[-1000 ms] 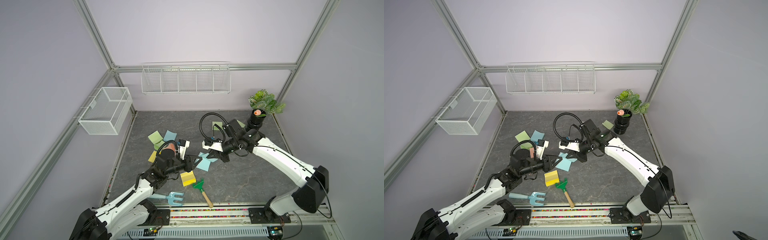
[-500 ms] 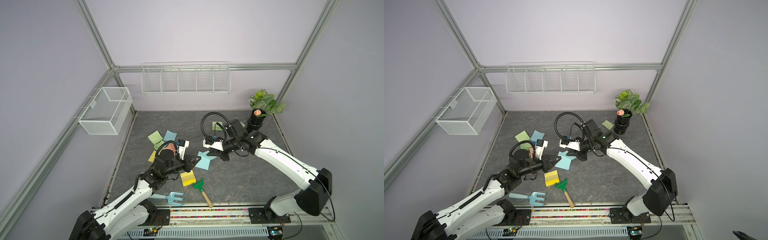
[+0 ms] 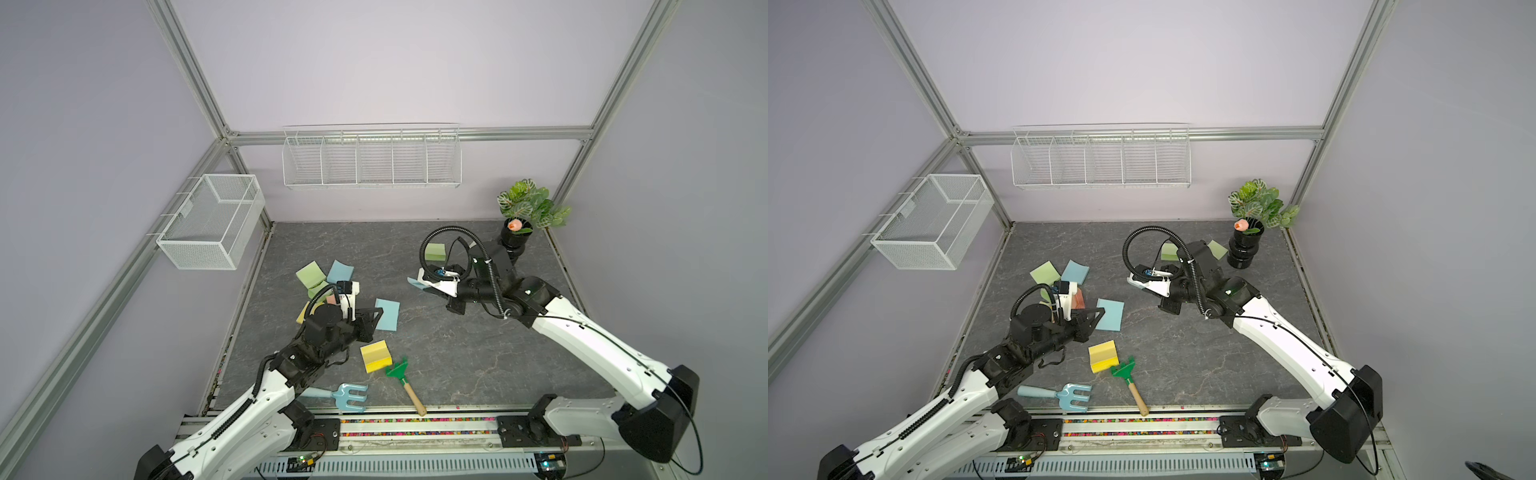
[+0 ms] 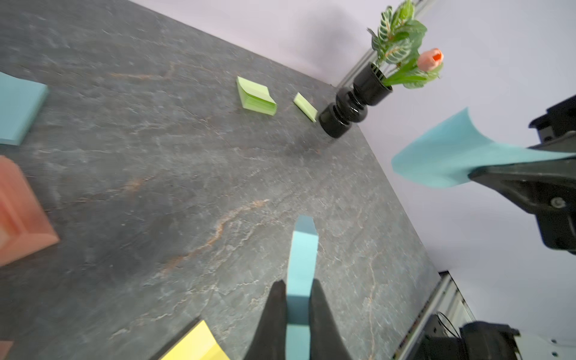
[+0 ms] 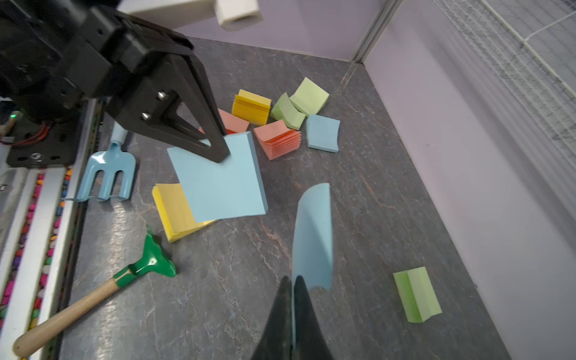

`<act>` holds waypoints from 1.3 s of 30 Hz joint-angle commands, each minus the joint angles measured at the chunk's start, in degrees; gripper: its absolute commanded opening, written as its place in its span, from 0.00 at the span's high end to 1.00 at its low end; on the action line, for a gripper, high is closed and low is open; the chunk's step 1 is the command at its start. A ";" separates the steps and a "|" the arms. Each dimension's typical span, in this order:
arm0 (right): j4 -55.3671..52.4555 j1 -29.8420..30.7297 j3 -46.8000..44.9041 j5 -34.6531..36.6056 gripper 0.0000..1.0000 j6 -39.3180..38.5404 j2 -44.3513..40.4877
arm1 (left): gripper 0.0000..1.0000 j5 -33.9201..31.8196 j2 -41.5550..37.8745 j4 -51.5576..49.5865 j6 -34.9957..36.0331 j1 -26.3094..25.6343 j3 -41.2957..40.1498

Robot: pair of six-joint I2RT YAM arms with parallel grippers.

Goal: Tear off pages from different memo pads
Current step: Tear off the paper from the memo pad, then place the paper at the center of the board.

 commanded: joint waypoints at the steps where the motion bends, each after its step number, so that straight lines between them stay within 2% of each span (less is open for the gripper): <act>1: 2.08 -0.50 -1.21 11.80 0.93 -3.53 1.32 | 0.90 -8.99 -5.33 -4.11 0.54 0.16 -1.55; 5: 5.61 -1.79 -2.43 27.61 0.93 -17.75 6.15 | 0.90 -12.27 -10.89 -3.69 -0.67 0.15 -5.25; 6: 5.51 -2.71 -2.10 29.29 0.93 -20.51 7.71 | 0.90 -12.49 -11.95 -3.20 -0.77 0.12 -6.03; 8: 2.35 -5.65 0.25 30.16 0.93 -25.08 11.70 | 0.90 -13.16 -13.62 -3.49 -1.11 0.11 -6.65; 12: -1.92 -11.91 5.56 28.39 0.93 -28.80 18.50 | 0.90 -13.22 -13.75 -3.90 -1.67 0.16 -6.62; 16: -2.48 -15.28 6.75 30.76 0.93 -39.08 24.27 | 0.90 -11.79 -11.78 -3.25 -2.49 0.16 -6.47; 27: -4.53 -20.69 18.02 29.37 0.93 -36.97 39.81 | 0.90 -10.72 -9.19 -1.77 -3.29 0.16 -6.81; 36: -6.47 -21.33 21.50 27.56 0.92 -34.96 45.28 | 0.90 -10.98 -7.02 -0.59 -3.24 0.16 -6.93; 39: -9.13 -21.33 22.40 25.36 0.88 -33.98 46.59 | 0.90 -10.77 -6.04 -0.11 -3.24 0.15 -6.93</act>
